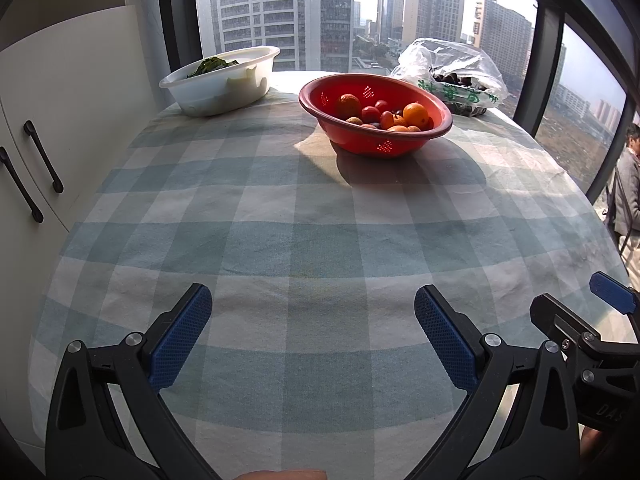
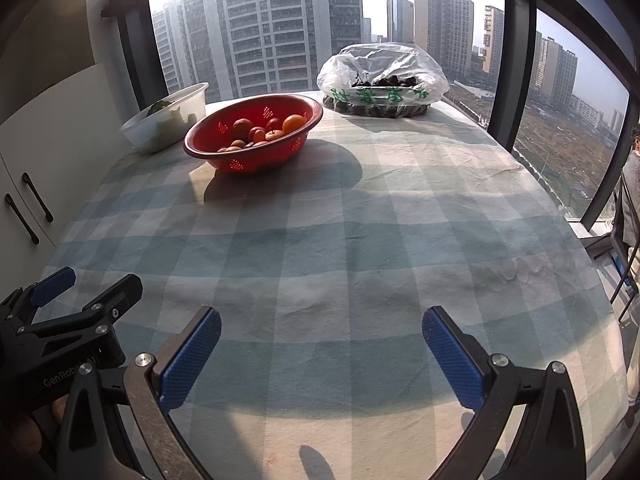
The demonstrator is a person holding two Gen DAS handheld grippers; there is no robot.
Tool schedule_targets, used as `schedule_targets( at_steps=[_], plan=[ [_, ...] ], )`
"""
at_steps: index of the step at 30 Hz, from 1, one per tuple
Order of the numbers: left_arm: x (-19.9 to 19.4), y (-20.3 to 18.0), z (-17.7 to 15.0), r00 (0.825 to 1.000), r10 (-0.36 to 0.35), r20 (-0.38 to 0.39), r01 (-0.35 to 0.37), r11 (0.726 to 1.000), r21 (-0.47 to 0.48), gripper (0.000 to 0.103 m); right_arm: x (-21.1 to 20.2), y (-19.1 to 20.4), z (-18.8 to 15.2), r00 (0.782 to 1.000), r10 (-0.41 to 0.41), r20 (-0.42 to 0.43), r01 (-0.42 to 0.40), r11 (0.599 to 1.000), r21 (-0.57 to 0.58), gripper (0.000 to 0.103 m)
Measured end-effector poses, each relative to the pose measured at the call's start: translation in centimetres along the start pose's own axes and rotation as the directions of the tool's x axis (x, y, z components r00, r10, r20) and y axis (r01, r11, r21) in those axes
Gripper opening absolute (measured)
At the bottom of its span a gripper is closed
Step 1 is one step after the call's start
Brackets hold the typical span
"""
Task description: Organize fruits
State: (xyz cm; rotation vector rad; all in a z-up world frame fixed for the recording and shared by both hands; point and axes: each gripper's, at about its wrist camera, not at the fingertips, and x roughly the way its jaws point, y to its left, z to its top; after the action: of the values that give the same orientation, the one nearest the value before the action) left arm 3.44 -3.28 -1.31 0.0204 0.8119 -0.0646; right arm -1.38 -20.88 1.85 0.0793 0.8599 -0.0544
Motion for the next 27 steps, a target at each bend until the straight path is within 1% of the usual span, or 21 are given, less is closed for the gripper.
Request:
schedule_targets(
  at_steps=[27],
  plan=[
    [0.19,0.23,-0.16,1.000,-0.004,-0.009,0.004,1.000,-0.008,0.103,0.20,0.09,-0.42,1.000,0.002,-0.013,-0.002,1.000,-0.002,0.103]
  ],
)
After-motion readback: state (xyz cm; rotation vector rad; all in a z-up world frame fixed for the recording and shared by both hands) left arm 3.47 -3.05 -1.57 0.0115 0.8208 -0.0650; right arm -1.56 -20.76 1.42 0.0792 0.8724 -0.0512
